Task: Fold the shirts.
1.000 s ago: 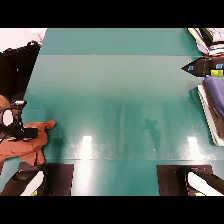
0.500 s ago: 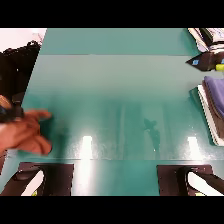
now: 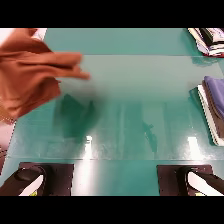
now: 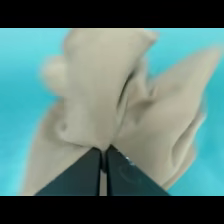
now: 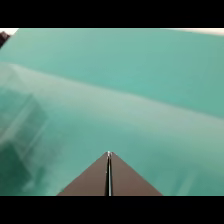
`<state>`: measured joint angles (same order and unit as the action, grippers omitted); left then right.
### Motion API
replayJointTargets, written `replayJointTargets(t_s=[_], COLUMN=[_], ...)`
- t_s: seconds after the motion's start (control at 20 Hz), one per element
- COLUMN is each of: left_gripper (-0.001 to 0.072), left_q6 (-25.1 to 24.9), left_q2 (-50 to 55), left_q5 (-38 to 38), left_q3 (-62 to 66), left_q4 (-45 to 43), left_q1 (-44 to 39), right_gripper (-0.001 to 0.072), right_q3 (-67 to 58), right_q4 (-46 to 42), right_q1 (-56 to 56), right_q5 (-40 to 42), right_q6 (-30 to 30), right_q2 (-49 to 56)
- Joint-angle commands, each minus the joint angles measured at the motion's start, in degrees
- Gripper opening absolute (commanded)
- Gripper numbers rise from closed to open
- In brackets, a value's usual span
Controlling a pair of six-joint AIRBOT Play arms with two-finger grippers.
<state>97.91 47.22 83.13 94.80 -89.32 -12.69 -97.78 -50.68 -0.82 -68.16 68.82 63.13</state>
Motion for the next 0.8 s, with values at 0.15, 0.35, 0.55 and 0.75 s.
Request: replayJointTargets(t_s=[0.15, 0.35, 0.55, 0.75], left_gripper=[0.0026, 0.058, 0.0615, 0.0615], left_q6=[-0.57, -8.98, -9.66, -7.78], left_q2=[17.99, 31.12, 33.05, 33.07], left_q5=[-6.03, -11.69, -9.86, -1.18], left_q3=[1.86, 1.86, 2.64, 1.27], left_q4=[7.72, 13.27, 6.58, 0.81], left_q1=[-24.26, -33.55, -29.09, -13.92], right_gripper=[0.0018, 0.0018, 0.0018, 0.0018], right_q3=[-1.99, -1.99, -1.99, -1.99], right_q4=[-0.04, -0.04, -0.09, -0.09], right_q1=[0.0, 0.0, 0.0, 0.0], right_q5=[-1.18, -1.51, -1.99, -2.05], right_q6=[0.02, 0.02, 0.02, 0.02], right_q2=[0.0, 0.0, 0.0, 0.0])
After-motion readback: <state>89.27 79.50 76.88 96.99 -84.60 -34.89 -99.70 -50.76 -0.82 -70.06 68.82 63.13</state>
